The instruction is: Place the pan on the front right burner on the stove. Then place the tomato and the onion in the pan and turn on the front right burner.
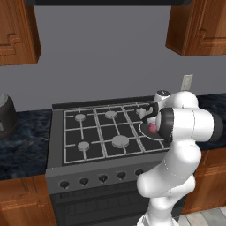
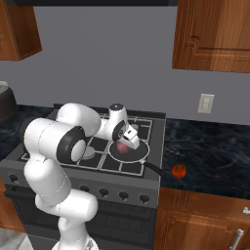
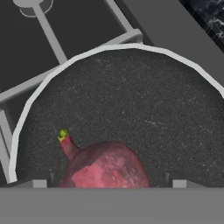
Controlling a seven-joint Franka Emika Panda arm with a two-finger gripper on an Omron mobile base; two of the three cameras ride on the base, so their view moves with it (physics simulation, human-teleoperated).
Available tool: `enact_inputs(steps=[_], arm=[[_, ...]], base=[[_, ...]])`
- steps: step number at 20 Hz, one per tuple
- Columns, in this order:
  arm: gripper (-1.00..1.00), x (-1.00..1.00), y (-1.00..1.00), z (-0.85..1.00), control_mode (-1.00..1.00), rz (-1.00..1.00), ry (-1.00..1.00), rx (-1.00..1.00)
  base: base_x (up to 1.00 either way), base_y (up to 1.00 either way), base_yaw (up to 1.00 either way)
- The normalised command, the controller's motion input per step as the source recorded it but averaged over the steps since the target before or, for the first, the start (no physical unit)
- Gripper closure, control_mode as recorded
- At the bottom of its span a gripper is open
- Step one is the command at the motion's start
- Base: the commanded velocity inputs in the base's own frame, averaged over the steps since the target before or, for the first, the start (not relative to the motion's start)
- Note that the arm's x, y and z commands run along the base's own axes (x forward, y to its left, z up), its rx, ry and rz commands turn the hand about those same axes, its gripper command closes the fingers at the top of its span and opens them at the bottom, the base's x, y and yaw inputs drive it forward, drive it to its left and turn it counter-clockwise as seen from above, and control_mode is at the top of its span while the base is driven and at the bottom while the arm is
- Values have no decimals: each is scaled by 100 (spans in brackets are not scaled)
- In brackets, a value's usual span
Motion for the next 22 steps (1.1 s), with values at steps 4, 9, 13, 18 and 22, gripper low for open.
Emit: enact_inputs(steps=[4,9,13,18,22], arm=[[-100,0,0,23,-100,0,0,0],[-100,-2,0,57,-100,-1,0,0],[-100,-22,-12,59,-100,0,0,0],[-100,-24,-39,34,-100,0,5,0],[-100,-9,-48,7,-100,0,16,0]], base=[[0,0,0],[0,0,0],[0,0,0],[0,0,0],[0,0,0]])
